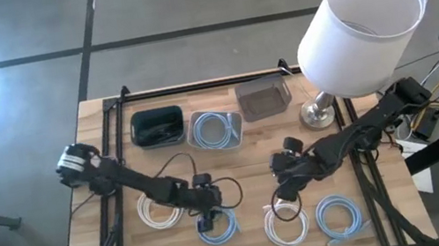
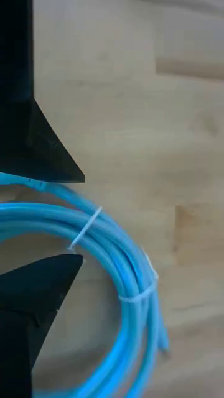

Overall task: Pick & Place USB Port
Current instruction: Put the left blue charger cable into the white bin

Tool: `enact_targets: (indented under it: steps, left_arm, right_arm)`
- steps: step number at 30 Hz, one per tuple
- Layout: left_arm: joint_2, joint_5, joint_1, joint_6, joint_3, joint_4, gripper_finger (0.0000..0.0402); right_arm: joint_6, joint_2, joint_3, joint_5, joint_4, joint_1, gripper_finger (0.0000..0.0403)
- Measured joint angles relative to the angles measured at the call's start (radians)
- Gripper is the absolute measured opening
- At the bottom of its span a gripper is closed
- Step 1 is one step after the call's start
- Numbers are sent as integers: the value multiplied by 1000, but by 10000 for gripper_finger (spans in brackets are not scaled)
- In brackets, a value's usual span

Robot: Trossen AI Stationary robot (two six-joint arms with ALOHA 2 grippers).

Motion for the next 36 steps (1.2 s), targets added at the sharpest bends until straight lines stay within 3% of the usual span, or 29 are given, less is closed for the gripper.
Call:
enact_targets:
  steps: [7, 17, 22, 30, 36]
  left_arm:
    - [43, -3, 0, -13, 3, 1, 190]
    - [-9, 3, 10, 81, 28, -11, 39]
    - [-83, -130, 29, 142, 84, -74, 39]
    - [-207, -532, 121, 351, 161, -149, 71]
    - [-242, -569, 286, 412, 159, -143, 55]
  right_arm:
    - [-2, -19, -67, -126, 86, 0, 126]
    - [-7, -18, -72, -138, 99, -1, 134]
    - [-7, -17, -63, -138, 106, 0, 130]
    - [-24, -17, -63, -137, 108, -1, 124]
    - [-29, -12, -63, -137, 109, -1, 130]
